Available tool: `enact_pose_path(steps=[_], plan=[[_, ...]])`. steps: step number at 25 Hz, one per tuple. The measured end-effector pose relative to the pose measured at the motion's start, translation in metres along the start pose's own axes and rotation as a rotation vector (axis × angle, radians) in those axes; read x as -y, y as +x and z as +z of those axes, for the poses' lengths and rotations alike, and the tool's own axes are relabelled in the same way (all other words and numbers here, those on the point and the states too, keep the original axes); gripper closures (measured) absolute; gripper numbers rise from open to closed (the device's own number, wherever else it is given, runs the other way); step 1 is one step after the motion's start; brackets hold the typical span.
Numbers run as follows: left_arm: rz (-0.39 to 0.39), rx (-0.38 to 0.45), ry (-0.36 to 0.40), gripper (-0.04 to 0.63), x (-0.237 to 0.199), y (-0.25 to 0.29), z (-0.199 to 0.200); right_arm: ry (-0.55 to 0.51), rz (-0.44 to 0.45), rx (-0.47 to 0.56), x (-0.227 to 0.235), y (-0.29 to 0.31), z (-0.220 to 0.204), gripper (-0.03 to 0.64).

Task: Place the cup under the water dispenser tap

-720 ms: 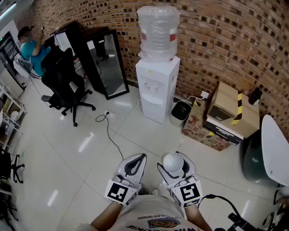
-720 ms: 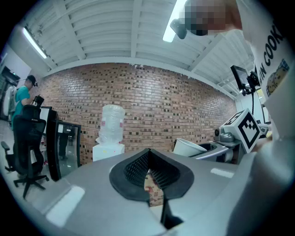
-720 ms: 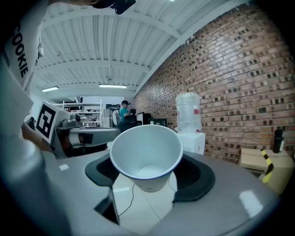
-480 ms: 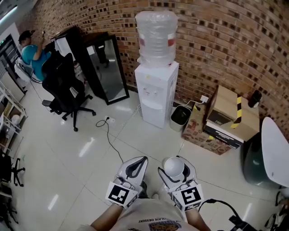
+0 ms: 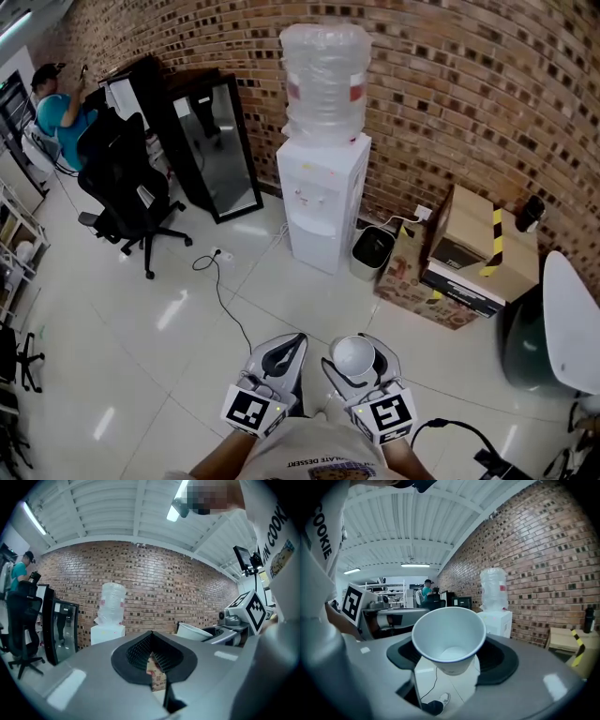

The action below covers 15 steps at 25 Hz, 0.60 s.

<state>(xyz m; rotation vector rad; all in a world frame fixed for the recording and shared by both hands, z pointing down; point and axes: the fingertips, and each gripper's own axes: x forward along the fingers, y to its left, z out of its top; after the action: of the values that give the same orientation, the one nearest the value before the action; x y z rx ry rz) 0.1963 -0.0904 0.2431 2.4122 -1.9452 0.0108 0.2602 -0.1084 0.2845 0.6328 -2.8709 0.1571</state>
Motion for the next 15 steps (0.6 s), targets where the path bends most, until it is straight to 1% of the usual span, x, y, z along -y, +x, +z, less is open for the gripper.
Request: enact_pose_path(steps=[4,8,15], plan=[[0.013,0.014,-0.026,0.604,-0.024,0.004,-0.005,-0.018,0.014,-0.019,0.003,0.027,0.0,0.273],[0.029,0.0,-0.045,0.604,-0.051,0.016,-0.013,-0.031,0.022,-0.024,0.009,0.058,0.006,0.273],[0.018,-0.008,-0.074,0.604,-0.108,0.045,-0.012,-0.031,0.019,-0.06,0.019,0.116,0.021,0.274]])
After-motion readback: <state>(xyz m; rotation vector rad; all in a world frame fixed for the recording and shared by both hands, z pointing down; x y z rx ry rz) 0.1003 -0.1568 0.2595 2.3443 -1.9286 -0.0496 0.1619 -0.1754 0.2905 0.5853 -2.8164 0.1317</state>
